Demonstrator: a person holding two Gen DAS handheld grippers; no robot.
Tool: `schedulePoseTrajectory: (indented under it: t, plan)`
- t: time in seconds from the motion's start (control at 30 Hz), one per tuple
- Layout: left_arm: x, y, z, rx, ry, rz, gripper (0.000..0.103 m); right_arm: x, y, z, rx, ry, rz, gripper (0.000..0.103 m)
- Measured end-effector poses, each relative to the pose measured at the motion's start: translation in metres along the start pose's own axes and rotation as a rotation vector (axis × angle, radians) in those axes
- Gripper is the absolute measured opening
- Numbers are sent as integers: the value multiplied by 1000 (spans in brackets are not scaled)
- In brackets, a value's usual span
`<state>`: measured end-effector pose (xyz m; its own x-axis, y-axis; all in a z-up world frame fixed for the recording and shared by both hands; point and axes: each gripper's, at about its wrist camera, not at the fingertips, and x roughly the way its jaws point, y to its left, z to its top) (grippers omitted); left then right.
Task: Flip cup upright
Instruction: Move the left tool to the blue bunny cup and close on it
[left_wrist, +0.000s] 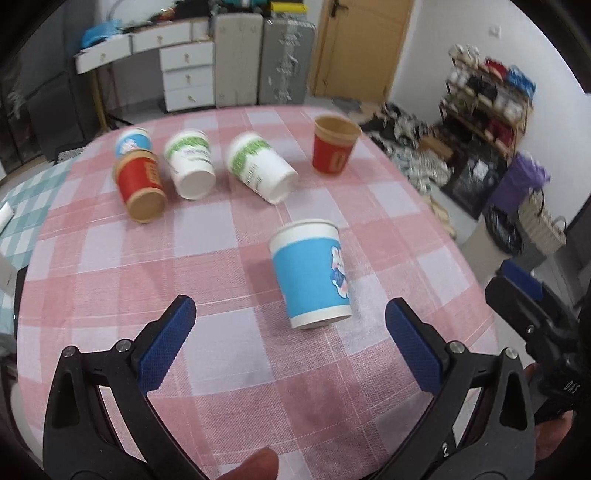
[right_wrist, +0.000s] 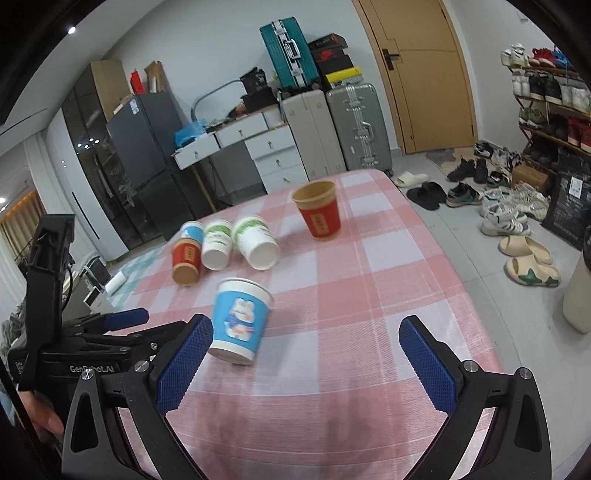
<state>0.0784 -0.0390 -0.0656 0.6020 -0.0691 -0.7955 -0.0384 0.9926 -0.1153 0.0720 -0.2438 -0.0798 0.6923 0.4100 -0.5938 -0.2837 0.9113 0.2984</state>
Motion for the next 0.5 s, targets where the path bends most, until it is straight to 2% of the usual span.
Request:
schedulePoseTrajectory:
  t: [0.17, 0.3, 0.37, 0.4, 0.43, 0.47, 0.5]
  plan:
    - [56, -15, 19, 38, 91, 14, 103, 15, -25, -1, 47, 16, -2, 103]
    - [96, -15, 35, 0, 191, -15, 102, 28, -40, -3, 82, 37, 4, 103]
    - [112, -13, 40, -20, 216, -20, 100, 31, -43, -5, 94, 40, 8, 103]
    - [120, -12, 42, -29, 238, -19, 95, 32, -44, -5, 97, 42, 9, 103]
    - [130, -10, 44, -50, 278, -25, 84, 32, -45, -6, 100, 44, 11, 103]
    - [136, -8, 43, -71, 311, -48, 78, 33, -46, -7, 103, 45, 12, 103]
    - [144, -5, 43, -89, 342, -78, 62, 32, -47, -7, 106, 46, 13, 103]
